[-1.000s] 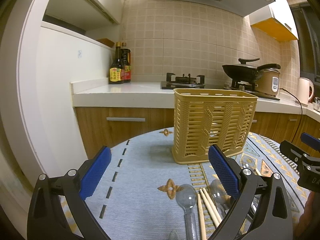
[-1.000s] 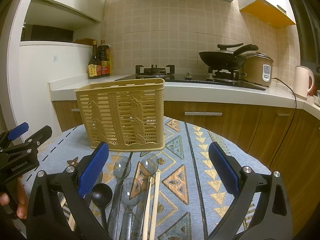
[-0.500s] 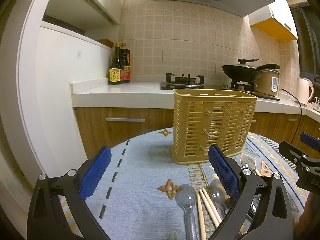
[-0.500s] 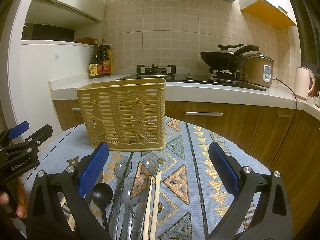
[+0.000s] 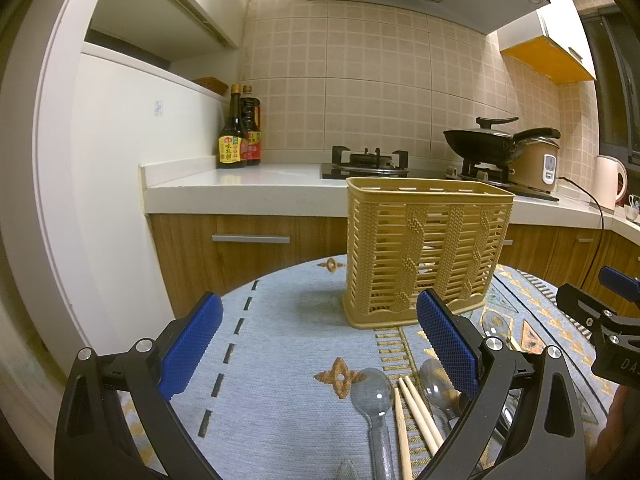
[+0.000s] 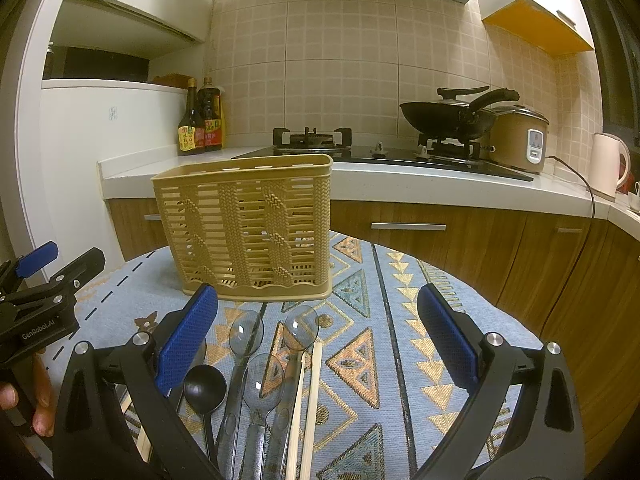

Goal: Organize utensils

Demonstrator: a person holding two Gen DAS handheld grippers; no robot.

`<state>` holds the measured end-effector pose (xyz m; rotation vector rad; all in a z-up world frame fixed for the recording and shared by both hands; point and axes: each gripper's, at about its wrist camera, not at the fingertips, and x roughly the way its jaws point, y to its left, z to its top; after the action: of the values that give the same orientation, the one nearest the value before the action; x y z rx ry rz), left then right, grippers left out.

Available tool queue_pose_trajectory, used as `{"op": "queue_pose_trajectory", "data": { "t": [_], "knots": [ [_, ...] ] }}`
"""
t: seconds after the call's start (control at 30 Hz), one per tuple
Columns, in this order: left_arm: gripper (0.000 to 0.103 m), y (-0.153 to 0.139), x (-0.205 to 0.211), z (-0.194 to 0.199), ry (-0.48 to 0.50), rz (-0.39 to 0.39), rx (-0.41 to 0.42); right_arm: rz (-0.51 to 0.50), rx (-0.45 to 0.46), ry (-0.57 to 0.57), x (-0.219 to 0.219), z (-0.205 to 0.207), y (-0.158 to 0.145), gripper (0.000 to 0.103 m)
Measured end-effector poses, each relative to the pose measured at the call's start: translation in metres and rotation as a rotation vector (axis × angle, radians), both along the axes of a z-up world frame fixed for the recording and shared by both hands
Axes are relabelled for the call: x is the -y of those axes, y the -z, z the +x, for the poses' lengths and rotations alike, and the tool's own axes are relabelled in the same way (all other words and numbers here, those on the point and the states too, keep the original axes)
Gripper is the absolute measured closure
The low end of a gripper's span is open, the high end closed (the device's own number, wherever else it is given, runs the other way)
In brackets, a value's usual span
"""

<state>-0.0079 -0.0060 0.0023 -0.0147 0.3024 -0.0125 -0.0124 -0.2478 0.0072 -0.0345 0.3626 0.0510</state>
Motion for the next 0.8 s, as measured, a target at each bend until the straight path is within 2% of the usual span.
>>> {"op": "queue_pose_trajectory", "data": {
  "t": [0.8],
  "knots": [
    [0.008, 0.0002, -0.0001, -0.0001, 0.000, -0.001, 0.000, -0.002, -0.003, 0.000, -0.0003, 0.0003, 0.0004, 0.008]
  ]
}}
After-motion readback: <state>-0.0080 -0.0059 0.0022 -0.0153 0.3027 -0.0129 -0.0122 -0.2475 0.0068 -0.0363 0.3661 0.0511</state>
